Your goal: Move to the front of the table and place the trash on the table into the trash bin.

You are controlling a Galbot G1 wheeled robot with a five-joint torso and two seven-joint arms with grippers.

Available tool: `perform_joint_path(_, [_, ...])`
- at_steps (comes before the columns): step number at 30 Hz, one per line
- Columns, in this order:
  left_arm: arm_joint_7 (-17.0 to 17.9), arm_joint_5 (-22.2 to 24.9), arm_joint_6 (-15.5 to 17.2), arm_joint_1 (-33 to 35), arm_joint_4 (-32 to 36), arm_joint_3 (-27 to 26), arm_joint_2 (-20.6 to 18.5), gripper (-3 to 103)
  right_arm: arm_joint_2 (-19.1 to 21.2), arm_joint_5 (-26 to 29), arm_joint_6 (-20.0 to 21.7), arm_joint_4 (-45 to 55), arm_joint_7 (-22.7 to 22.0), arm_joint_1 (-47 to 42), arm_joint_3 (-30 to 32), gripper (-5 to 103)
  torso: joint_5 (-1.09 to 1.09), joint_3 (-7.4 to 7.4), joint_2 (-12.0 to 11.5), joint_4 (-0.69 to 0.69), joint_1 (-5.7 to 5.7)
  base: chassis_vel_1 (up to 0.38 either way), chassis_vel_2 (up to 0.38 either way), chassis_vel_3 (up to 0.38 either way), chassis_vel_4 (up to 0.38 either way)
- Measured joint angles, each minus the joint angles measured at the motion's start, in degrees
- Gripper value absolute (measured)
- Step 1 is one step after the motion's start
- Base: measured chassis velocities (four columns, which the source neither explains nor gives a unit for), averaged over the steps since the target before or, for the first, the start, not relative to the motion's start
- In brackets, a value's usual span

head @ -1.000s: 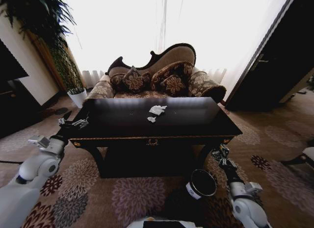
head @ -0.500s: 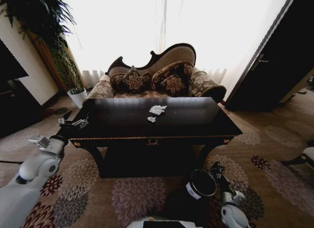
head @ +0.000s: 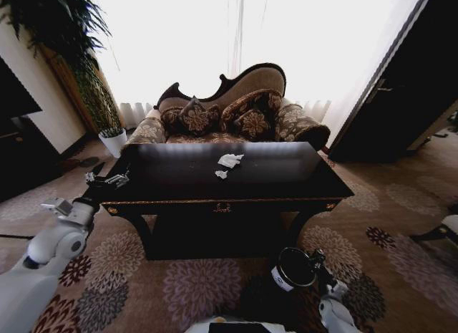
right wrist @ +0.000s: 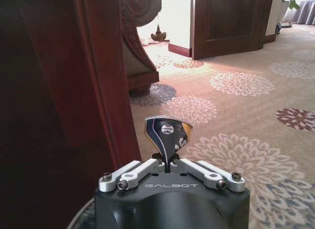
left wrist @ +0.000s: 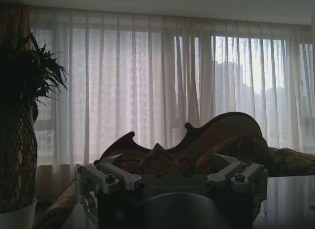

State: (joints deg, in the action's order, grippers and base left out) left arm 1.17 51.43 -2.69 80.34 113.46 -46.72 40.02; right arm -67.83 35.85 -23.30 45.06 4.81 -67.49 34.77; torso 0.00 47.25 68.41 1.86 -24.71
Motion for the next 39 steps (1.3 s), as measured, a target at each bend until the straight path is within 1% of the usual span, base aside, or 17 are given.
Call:
perform_joint_path(1, [0.00,0.00,0.00,0.00,0.00,0.00,0.00,100,0.00,0.00,0.00,0.00,0.00,0.00,0.00,0,0.00,0.00,0.00,0.00,0.00,0.000,0.000,0.000,0.000])
perform_joint_path(4, [0.00,0.00,0.00,0.00,0.00,0.00,0.00,100,0.21,-1.28,-0.20,-4.07,0.67,2.91,-0.17,0,-0.01,0.00,0.00,-0.01,0.00,0.000,0.000,0.000,0.000])
perform_joint_path(7, [0.00,0.00,0.00,0.00,0.00,0.00,0.00,100,-0.84,-2.60,-0.11,-6.10,0.69,4.60,-0.34,0,0.00,0.00,0.00,-0.01,0.00,0.000,0.000,0.000,0.000])
perform_joint_path(12, [0.00,0.00,0.00,0.00,0.00,0.00,0.00,100,-2.38,-4.46,-0.38,-8.50,0.79,5.40,-0.67,0,0.00,0.00,0.00,-0.01,0.00,0.000,0.000,0.000,0.000])
perform_joint_path(17, [0.00,0.00,0.00,0.00,0.00,0.00,0.00,100,-3.02,-5.29,-0.78,-9.82,1.15,5.79,-0.80,0,-0.01,0.00,0.00,0.00,0.00,0.000,0.000,0.000,0.000])
perform_joint_path(21, [0.00,0.00,0.00,0.00,0.00,0.00,0.00,100,-3.56,-6.62,-1.52,-13.21,1.71,7.85,-0.98,0,-0.01,0.00,0.00,-0.01,0.00,0.000,0.000,0.000,0.000])
perform_joint_path(32, [0.00,0.00,0.00,0.00,0.00,0.00,0.00,100,-3.47,-5.22,-1.17,-14.36,3.79,8.61,-1.27,0,0.00,0.00,0.00,0.00,0.00,0.000,0.000,0.000,0.000])
perform_joint_path(33, [0.00,0.00,0.00,0.00,0.00,0.00,0.00,100,-3.32,-5.22,-1.12,-14.48,3.93,8.66,-1.35,16,-0.01,-0.01,0.00,0.00,0.00,0.000,0.000,0.000,0.000])
perform_joint_path(35, [0.00,0.00,0.00,0.00,0.00,0.00,0.00,100,-3.24,-5.22,-1.10,-14.52,3.97,8.69,-1.38,16,-0.01,0.00,0.00,0.00,0.00,0.000,0.000,0.000,0.000])
perform_joint_path(36, [0.00,0.00,0.00,0.00,0.00,0.00,0.00,100,-3.19,-5.22,-1.07,-14.55,4.00,8.70,-1.39,27,-0.01,0.00,-0.01,-0.01,0.00,0.000,0.000,0.000,0.000])
perform_joint_path(38, [0.00,0.00,0.00,0.00,0.00,0.00,0.00,100,-3.17,-5.22,-1.03,-14.56,4.02,8.68,-1.39,27,-0.01,-0.01,0.00,-0.01,0.00,0.000,0.000,0.000,0.000])
perform_joint_path(39, [0.00,0.00,0.00,0.00,0.00,0.00,0.00,100,-3.17,-5.24,-1.02,-14.56,4.03,8.63,-1.39,38,-0.01,-0.01,0.00,-0.01,0.00,0.000,0.000,0.000,0.000])
